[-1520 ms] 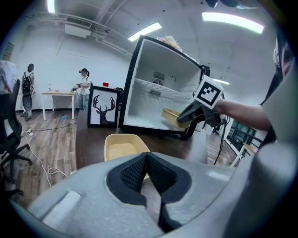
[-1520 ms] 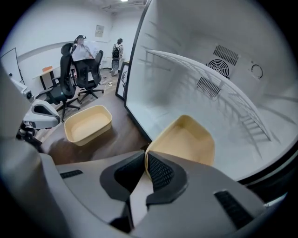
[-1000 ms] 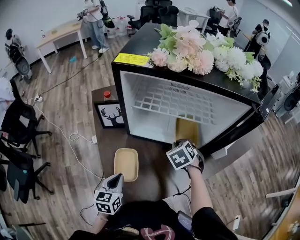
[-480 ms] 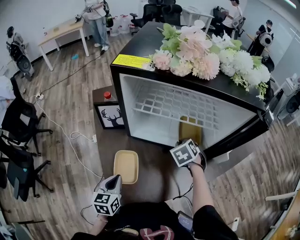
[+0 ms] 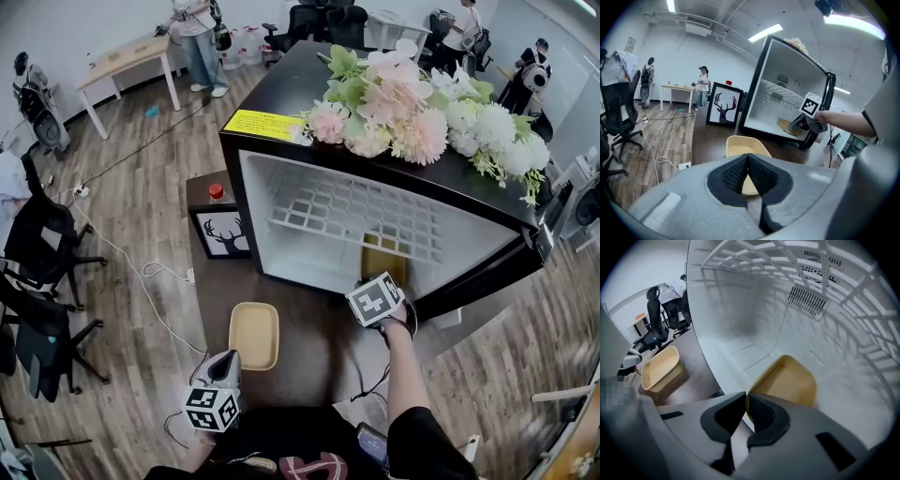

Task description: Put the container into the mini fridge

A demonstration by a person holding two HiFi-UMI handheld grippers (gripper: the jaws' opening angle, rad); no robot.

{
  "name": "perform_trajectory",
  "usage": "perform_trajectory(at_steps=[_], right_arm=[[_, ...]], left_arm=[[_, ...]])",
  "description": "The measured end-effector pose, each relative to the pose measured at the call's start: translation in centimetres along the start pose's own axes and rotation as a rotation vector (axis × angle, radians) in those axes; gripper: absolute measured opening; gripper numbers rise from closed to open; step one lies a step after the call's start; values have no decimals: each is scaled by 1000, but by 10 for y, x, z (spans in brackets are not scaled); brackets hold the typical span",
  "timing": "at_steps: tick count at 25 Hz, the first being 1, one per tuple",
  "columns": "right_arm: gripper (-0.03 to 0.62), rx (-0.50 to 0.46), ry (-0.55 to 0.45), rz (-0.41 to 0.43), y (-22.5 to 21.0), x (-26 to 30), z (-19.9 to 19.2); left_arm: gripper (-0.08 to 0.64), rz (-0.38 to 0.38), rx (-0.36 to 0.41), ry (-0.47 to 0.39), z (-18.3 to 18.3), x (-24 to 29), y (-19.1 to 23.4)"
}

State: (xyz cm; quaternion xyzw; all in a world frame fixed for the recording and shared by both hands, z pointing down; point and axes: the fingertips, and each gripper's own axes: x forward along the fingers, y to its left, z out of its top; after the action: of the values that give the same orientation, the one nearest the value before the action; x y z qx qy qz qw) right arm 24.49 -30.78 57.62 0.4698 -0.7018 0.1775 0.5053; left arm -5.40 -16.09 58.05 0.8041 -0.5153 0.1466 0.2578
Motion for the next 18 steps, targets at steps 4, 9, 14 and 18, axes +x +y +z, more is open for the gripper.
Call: perform_trajectory(at_steps=[4, 9, 14, 18], right_arm=[[32, 11, -2, -5, -3, 1, 0], [38, 18, -39, -1, -3, 1, 3], [173, 33, -83, 18, -1, -6, 9], [200, 55, -170, -1, -1, -21, 19]], left_arm=[[8, 26, -11, 17, -3, 3, 4], [8, 32, -49, 9, -4, 2, 7], [8, 28, -63, -7, -2, -1, 8], [8, 25, -70, -16, -2, -1, 8]])
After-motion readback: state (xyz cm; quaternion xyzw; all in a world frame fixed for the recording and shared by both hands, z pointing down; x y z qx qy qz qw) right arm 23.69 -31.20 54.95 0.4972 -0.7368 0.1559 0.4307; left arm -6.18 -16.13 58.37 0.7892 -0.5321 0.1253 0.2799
